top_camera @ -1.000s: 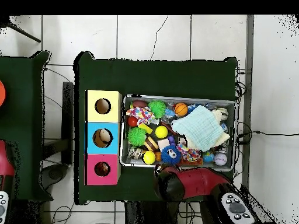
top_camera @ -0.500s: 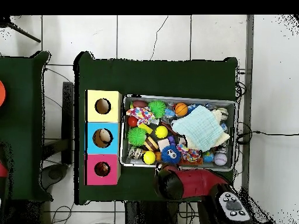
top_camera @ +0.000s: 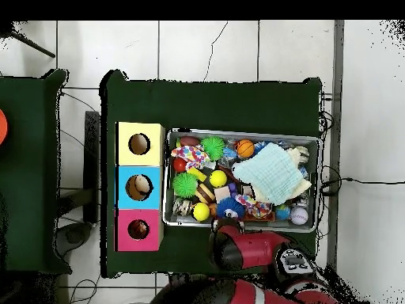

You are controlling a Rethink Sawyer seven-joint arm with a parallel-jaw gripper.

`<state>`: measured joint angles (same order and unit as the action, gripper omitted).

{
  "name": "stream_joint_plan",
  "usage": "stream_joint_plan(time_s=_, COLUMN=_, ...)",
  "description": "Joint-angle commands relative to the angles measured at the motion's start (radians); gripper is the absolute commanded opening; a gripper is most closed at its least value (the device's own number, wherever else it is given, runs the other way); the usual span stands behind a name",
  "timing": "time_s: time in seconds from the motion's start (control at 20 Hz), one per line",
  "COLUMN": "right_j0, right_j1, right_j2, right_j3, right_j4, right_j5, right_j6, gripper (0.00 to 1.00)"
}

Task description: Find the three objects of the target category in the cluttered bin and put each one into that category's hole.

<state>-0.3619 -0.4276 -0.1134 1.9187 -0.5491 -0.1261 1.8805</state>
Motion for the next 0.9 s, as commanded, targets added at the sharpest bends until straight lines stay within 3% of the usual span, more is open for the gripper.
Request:
stream_joint_plan(time_s=0.05, right_j0=-0.015, right_j1=0.084, right_j2=-0.055, right_j3=-0.135, right_j4=0.02, right_j5=0.006, right_j6=0.096, gripper=1.0)
stream_joint_plan(time_s=0.25, right_j0=0.016, right_j1=0.094, right_j2=-0.111, right_j3=-0.146, right_j4=0.05, right_j5=-0.065, right_j6=0.11, gripper=1.0)
stream_joint_plan(time_s=0.45, right_j0=0.072, right_j1=0.094, right_j2=-0.192, right_j3=-0.158, right_j4=0.079, right_j5=-0.258, right_j6=0.098, gripper=1.0)
stream_joint_plan(time_s=0.65, right_j0=0.055, right_j1=0.059, right_j2=-0.176, right_j3=-0.152, right_j4=0.065, right_j5=-0.381, right_j6=0.085, gripper=1.0)
stream_joint_plan(time_s=0.7, right_j0=0.048, right_j1=0.049, right_j2=-0.165, right_j3=-0.151, right_j4=0.057, right_j5=-0.371, right_j6=0.09, gripper=1.0)
stream_joint_plan(time_s=0.9, right_j0=0.057, right_j1=0.048, right_j2=-0.181, right_j3=-0.143, right_j4=0.088, right_j5=-0.455, right_j6=0.088, gripper=1.0)
